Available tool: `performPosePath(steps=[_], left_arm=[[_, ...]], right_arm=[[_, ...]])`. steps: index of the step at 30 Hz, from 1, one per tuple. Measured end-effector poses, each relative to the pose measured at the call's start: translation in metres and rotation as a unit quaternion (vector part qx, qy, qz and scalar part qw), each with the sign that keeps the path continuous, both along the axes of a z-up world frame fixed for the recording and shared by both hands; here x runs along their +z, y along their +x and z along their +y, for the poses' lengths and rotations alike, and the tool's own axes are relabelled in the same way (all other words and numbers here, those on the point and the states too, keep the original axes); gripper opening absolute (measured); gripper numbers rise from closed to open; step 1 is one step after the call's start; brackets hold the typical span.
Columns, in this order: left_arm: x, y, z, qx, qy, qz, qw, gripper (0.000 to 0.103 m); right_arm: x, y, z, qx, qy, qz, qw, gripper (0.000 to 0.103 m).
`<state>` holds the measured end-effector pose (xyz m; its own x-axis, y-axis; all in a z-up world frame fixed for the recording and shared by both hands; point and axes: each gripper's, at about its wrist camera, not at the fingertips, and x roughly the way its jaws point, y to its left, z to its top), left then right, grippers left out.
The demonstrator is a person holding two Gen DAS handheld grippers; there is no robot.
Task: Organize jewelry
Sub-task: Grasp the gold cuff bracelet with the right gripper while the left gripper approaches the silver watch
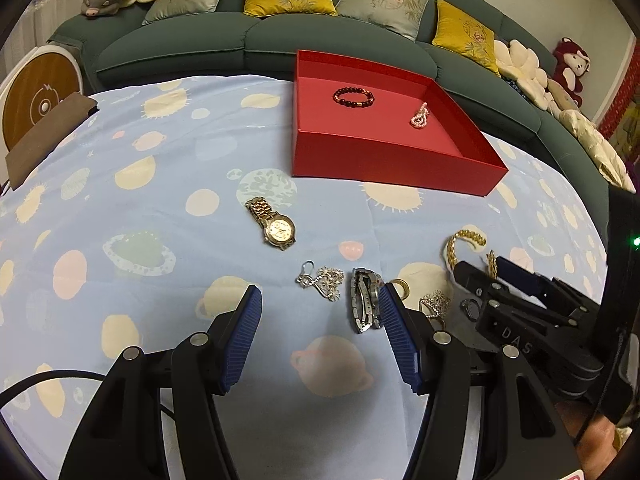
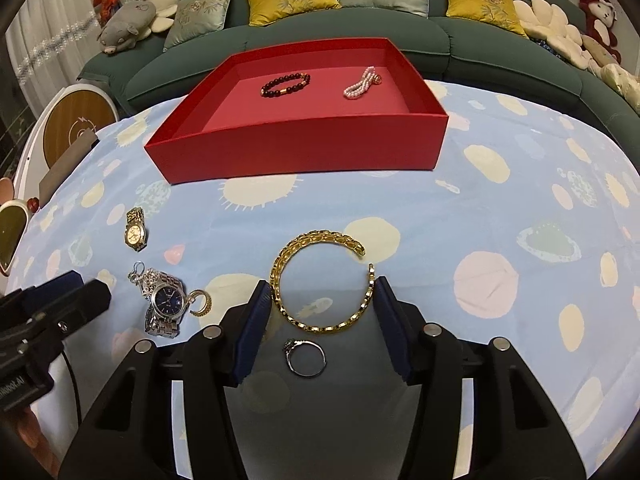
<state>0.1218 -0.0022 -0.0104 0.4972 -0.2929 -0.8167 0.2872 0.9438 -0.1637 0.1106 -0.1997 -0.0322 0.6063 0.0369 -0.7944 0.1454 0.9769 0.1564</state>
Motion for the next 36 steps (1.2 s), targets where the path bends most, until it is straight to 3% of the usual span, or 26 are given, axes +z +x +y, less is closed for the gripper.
performPosePath(steps=[10,15,19,22,31,36], left_arm=[[-0.025,-0.002,-0.030,-0.025,0.034,-0.002,0.9991,0.058],[-0.030,0.000,-0.035,-0.034,0.026,0.005,0.9991,0.037],[-0.031,-0.003,-0.041,-0.041,0.041,-0.010,0.9982,0.034],[-0.031,-0.004,-0.042,-0.050,0.037,-0.011,0.9980,0.018],[-0.023,-0.007,-0.042,-0.065,0.017,-0.012,0.9977,0.014],[-0.002,-0.008,-0.036,-0.065,-0.009,-0.029,0.9974,0.013]], right_arm=[[0.025,-0.008,-0.025,-0.020,0.013,-0.026,0.999,0.051],[0.024,-0.009,-0.025,-0.016,0.015,-0.025,0.999,0.051],[0.025,-0.010,-0.026,-0.017,0.015,-0.027,0.999,0.051],[0.026,-0.010,-0.027,-0.017,0.016,-0.027,0.999,0.051],[0.030,-0.011,-0.029,-0.020,0.019,-0.034,0.999,0.051],[0.038,-0.011,-0.033,-0.023,0.021,-0.047,0.998,0.051]])
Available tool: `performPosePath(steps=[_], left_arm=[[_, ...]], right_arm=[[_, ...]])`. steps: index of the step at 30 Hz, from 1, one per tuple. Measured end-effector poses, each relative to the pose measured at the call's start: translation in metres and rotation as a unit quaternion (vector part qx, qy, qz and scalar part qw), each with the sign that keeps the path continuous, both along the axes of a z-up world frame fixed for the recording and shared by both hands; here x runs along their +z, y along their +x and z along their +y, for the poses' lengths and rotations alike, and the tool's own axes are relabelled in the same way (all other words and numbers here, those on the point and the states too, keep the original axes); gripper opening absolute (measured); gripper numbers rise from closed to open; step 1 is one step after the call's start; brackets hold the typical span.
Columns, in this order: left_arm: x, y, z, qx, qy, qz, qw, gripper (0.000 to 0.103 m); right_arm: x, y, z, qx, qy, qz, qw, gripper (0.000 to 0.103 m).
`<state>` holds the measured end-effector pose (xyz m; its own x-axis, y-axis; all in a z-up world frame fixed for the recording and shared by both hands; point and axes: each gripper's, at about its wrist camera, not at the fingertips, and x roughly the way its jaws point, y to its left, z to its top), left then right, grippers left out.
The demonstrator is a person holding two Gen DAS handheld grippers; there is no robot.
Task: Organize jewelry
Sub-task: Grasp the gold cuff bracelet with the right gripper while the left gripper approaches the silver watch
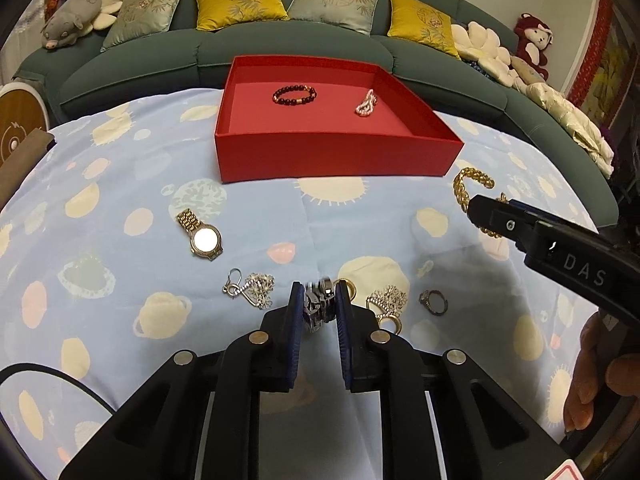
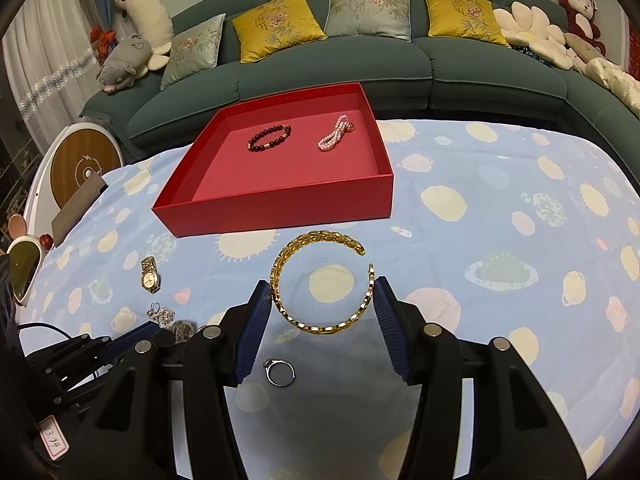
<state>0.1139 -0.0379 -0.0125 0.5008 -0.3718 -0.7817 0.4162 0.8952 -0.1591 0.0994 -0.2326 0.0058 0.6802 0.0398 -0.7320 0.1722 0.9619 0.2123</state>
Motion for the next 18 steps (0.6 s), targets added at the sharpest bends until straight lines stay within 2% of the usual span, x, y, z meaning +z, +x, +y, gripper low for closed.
performPosePath(steps=[3,5,12,14,18], left_arm=[[0.012,0.001,0.006,0.000,-0.017,-0.004,0.9998,0.011],[0.020,0.002,0.009,0.001,-0.026,-0.009,0.9996,0.006],[0.045,0.009,0.022,0.012,-0.054,-0.033,0.9979,0.005],[0.046,0.011,0.025,0.017,-0.055,-0.034,0.9978,0.005],[0.030,0.013,0.022,0.017,-0.049,-0.001,0.9987,0.006]], right_arm=[[0.004,0.000,-0.004,-0.006,0.003,-0.006,1.000,0.051],[0.005,0.000,-0.007,-0.009,0.005,-0.008,1.000,0.051],[0.011,0.002,-0.012,-0.016,0.008,-0.017,1.000,0.051],[0.011,0.002,-0.012,-0.016,0.008,-0.017,1.000,0.051],[0.009,0.002,-0.012,-0.015,0.009,-0.014,1.000,0.051]])
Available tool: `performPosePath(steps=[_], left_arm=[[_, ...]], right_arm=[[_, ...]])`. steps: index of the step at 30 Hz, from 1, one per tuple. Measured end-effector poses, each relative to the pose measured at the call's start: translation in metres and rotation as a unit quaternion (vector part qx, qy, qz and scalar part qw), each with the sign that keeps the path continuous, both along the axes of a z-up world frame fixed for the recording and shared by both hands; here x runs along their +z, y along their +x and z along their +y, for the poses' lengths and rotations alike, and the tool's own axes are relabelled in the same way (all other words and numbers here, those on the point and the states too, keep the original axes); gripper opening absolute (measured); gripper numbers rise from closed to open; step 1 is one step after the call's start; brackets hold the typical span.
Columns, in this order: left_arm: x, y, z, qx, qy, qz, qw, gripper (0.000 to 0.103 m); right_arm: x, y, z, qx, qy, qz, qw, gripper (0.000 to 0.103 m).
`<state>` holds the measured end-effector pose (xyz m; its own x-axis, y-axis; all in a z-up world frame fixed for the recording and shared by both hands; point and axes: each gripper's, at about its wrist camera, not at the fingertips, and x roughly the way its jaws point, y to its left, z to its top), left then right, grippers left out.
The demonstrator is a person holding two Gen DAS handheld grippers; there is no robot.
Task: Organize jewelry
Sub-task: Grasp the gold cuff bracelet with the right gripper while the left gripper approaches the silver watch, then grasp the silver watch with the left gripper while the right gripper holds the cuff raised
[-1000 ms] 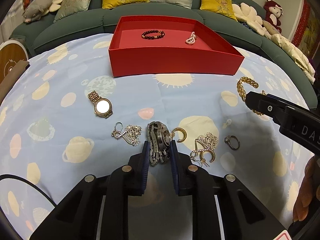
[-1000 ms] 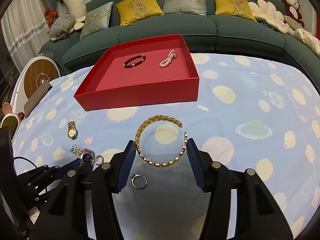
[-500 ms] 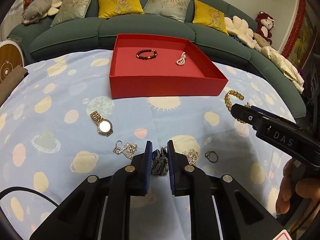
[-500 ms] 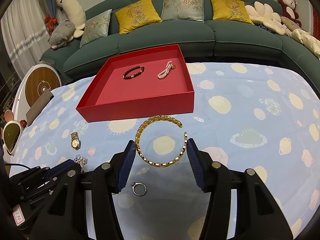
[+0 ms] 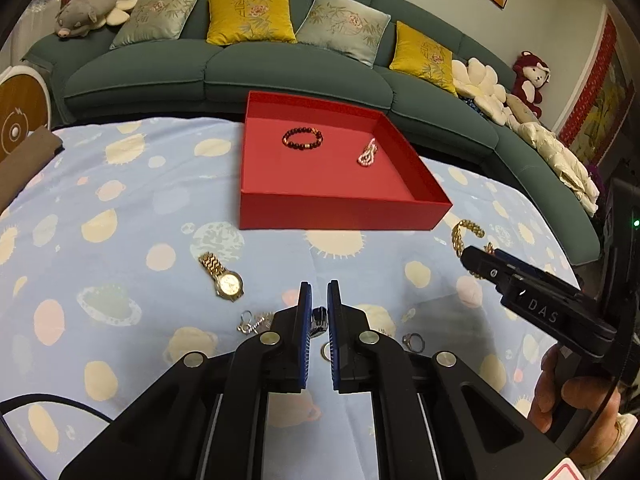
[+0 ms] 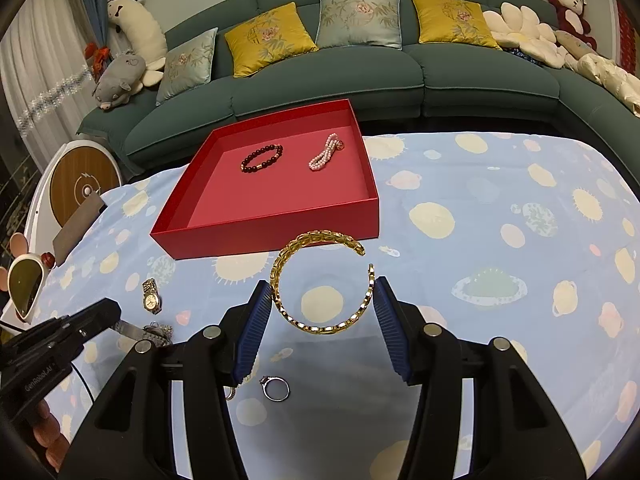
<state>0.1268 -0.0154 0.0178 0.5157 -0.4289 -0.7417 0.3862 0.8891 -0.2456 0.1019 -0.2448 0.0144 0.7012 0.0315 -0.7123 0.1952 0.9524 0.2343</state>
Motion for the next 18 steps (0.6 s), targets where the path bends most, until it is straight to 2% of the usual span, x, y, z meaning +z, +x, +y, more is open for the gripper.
performPosePath(steps=[3,5,12,15,18], left_arm=[[-0.011,-0.006,-0.007,-0.013,0.018,0.004,0.9998,0.005],[-0.009,-0.010,-0.005,-0.018,0.015,-0.005,0.9997,0.000],[0.029,-0.011,0.013,-0.012,-0.025,-0.047,0.9985,0.000],[0.028,-0.007,0.019,-0.007,-0.032,-0.034,0.9989,0.000],[0.007,-0.008,0.018,0.008,-0.006,-0.014,0.9998,0.005]], right_arm=[[0.000,0.000,0.002,0.002,0.000,0.001,1.000,0.051],[0.000,0.000,0.003,0.004,-0.001,-0.001,1.000,0.051],[0.005,-0.001,-0.001,0.001,0.001,-0.008,1.000,0.051],[0.004,-0.001,-0.002,-0.001,0.003,-0.007,1.000,0.051],[0.003,0.000,-0.001,0.000,0.003,-0.004,1.000,0.051]])
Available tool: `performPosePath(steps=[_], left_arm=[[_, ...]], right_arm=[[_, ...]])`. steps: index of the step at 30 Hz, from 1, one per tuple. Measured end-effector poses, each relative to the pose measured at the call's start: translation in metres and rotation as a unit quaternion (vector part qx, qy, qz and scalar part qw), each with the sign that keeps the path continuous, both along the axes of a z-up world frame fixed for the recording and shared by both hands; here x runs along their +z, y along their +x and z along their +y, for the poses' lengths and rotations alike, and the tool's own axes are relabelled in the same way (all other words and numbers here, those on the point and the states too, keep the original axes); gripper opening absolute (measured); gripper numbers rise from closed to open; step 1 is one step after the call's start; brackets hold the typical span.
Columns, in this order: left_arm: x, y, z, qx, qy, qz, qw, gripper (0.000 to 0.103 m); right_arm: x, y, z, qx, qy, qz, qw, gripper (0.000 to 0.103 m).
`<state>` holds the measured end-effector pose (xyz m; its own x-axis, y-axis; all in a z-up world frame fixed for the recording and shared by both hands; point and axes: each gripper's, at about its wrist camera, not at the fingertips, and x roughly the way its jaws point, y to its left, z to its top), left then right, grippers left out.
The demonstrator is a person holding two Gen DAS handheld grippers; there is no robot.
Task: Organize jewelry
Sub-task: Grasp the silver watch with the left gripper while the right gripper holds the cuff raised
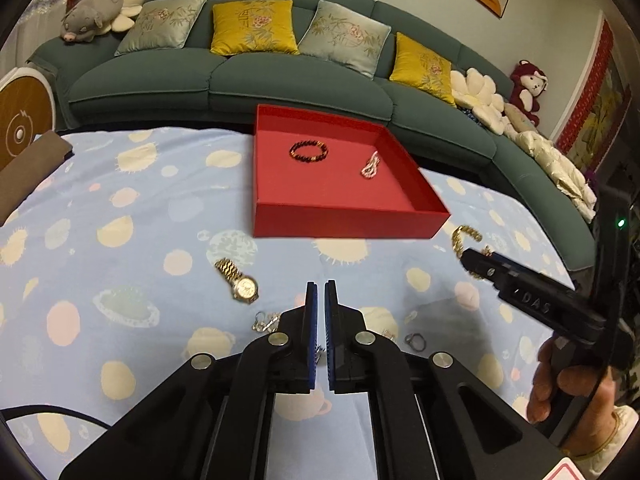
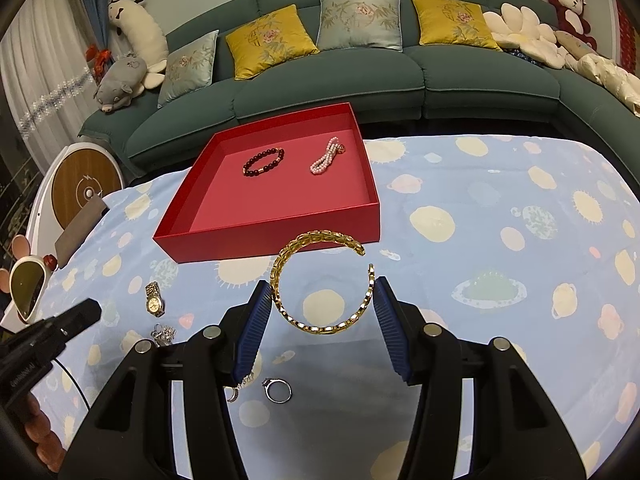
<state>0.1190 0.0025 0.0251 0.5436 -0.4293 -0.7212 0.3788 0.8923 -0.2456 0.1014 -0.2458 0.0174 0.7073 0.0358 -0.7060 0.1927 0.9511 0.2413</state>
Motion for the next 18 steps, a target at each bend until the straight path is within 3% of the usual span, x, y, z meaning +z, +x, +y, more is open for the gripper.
performPosePath(steps=[1,4,8,10,14,18], left_arm=[[-0.009,-0.001,-0.002,0.002,0.011,0.011,0.9999,0.008],[-0.037,-0.005,-0.011,0.010,0.037,0.040,0.9984,0.031],[-0.053,-0.002,-0.022,0.029,0.054,0.049,0.9969,0.034],[-0.054,0.001,-0.026,0.045,0.062,0.043,0.9962,0.042],[-0.066,0.005,-0.029,0.059,0.087,0.049,0.9932,0.042],[-0.066,0.000,-0.025,0.049,0.090,0.041,0.9939,0.028]], right_arm=[[0.000,0.000,0.001,0.001,0.000,0.001,1.000,0.051],[-0.001,0.001,0.003,0.004,-0.001,0.001,1.000,0.051],[-0.002,0.002,0.009,0.010,-0.002,0.002,1.000,0.051],[-0.002,0.002,0.012,0.013,-0.003,0.004,1.000,0.051],[-0.004,0.002,0.014,0.017,-0.004,0.007,1.000,0.051],[-0.005,0.002,0.015,0.020,0.001,0.009,1.000,0.051]])
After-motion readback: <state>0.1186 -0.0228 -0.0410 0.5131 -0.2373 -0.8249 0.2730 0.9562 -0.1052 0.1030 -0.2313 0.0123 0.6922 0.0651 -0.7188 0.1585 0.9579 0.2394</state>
